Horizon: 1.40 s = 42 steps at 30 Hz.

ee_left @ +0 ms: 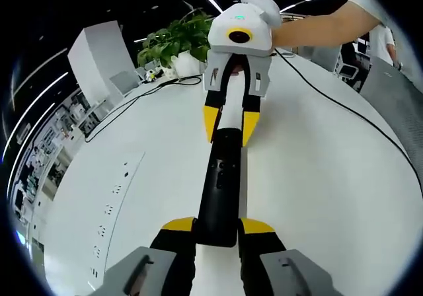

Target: Press the specified remote control buttons in sequence, fully releasing each button before pressing the next.

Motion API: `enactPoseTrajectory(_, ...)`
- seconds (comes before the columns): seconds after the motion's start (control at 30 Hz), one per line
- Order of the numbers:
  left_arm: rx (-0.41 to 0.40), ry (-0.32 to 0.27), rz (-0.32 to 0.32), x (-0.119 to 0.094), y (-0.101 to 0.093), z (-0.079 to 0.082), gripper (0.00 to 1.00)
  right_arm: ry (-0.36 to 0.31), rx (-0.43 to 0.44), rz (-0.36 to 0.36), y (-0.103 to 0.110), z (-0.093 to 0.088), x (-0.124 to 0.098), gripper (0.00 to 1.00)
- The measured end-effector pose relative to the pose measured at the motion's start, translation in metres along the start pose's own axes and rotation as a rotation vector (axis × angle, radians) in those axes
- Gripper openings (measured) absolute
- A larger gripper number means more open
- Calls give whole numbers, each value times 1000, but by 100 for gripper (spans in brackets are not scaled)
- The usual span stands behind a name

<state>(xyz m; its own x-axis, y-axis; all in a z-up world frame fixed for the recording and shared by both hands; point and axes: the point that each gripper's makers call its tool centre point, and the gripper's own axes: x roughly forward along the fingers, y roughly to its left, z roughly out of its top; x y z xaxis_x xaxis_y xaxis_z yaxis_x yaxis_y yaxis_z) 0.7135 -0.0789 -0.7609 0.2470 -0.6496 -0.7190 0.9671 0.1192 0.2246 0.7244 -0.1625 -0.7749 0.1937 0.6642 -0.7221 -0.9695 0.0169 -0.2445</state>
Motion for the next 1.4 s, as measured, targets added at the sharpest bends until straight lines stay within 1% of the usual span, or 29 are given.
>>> enactPoseTrajectory(0.07, -3, 5, -1, 1, 0, -1, 23, 1, 0, 5, -2, -1, 2, 19)
enactPoseTrajectory(0.1, -3, 8, -2, 4, 6, -4, 23, 1, -2, 6, -3, -1, 3, 19)
enactPoseTrajectory(0.27, -14, 13, -9, 8, 8, -7, 23, -1, 4, 18, -6, -3, 5, 19)
enactPoseTrajectory(0.4, -29, 4, -12, 11, 13, -9, 24, -3, 14, 23, -6, -4, 4, 19)
enactPoseTrajectory(0.63, -46, -4, -15, 12, 17, -10, 24, -21, 34, 27, -7, -3, 4, 20)
enactPoseTrajectory(0.93, -48, 4, -22, 14, 18, -11, 24, -27, 39, 25, -7, -3, 4, 20)
enactPoseTrajectory(1.4, -57, -6, -25, 14, 17, -11, 24, -19, 34, 29, -7, -3, 4, 21)
